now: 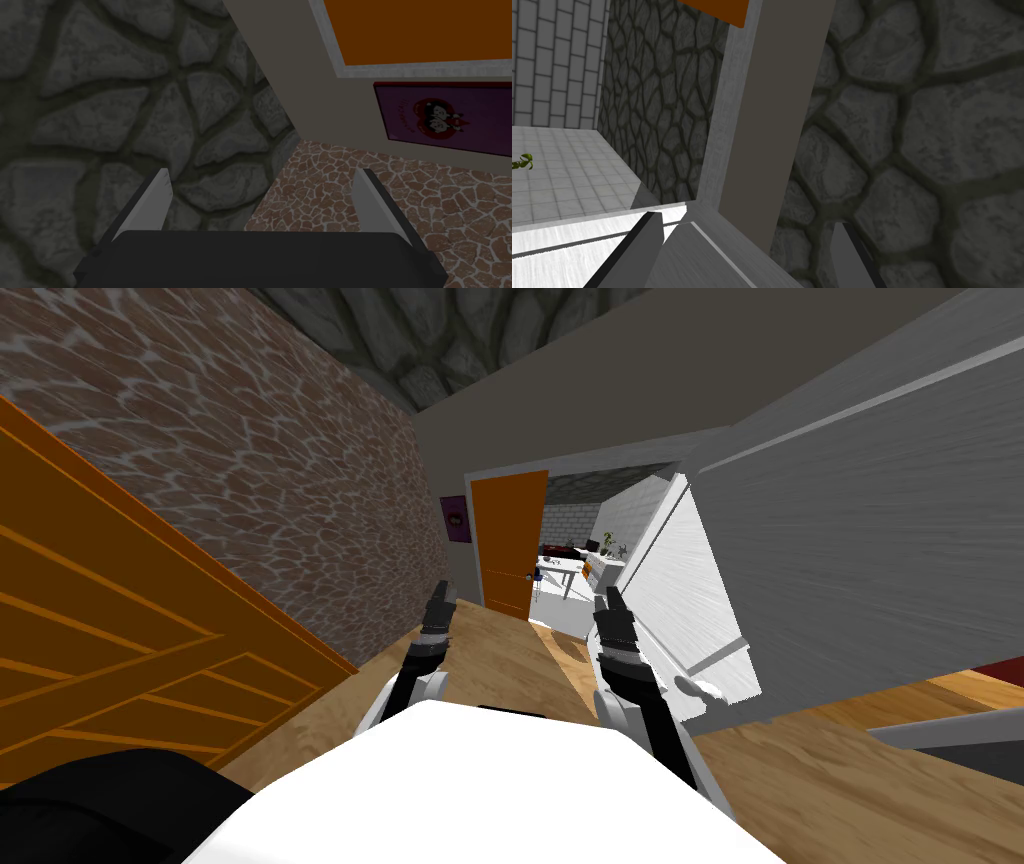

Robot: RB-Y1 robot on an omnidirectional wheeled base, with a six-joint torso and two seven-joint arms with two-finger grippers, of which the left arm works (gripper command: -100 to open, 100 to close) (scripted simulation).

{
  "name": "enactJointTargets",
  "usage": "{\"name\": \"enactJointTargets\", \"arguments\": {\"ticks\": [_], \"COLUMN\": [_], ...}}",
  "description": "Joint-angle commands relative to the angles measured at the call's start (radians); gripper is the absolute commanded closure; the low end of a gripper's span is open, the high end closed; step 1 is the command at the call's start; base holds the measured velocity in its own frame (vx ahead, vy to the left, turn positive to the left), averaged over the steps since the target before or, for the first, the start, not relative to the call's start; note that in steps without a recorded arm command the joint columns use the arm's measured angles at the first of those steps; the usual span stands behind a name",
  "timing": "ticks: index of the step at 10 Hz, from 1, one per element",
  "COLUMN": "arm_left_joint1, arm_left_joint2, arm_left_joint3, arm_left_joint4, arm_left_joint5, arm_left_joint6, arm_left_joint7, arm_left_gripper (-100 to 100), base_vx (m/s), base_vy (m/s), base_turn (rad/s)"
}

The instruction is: Pull the door open

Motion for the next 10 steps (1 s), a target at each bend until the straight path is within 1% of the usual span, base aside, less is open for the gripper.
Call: {"name": "enactJointTargets", "arguments": {"ticks": [1, 3, 5, 6, 7, 8, 9, 10], "arm_left_joint1": [-0.008, -0.014, -0.024, -0.027, -0.033, -0.037, -0.044, -0.048], "arm_left_joint2": [0.010, 0.017, 0.028, 0.030, 0.036, 0.038, 0.044, 0.047], "arm_left_joint3": [0.010, 0.017, 0.030, 0.034, 0.041, 0.046, 0.055, 0.060], "arm_left_joint4": [0.033, 0.059, 0.104, 0.117, 0.142, 0.158, 0.189, 0.205], "arm_left_joint5": [-0.005, -0.010, -0.017, -0.019, -0.023, -0.026, -0.031, -0.033], "arm_left_joint6": [-0.008, -0.015, -0.026, -0.029, -0.035, -0.039, -0.047, -0.051], "arm_left_joint7": [-0.028, -0.050, -0.088, -0.099, -0.121, -0.134, -0.160, -0.173], "arm_left_gripper": [-100, -100, -100, -100, -100, -100, -100, -100], "base_vx": [0.069, 0.094, 0.124, 0.123, 0.129, 0.112, 0.134, 0.120], "base_vy": [-0.022, -0.044, -0.035, -0.031, -0.024, -0.020, -0.037, -0.041], "base_turn": [-0.079, -0.047, -0.076, -0.040, -0.052, -0.057, -0.083, -0.074]}}
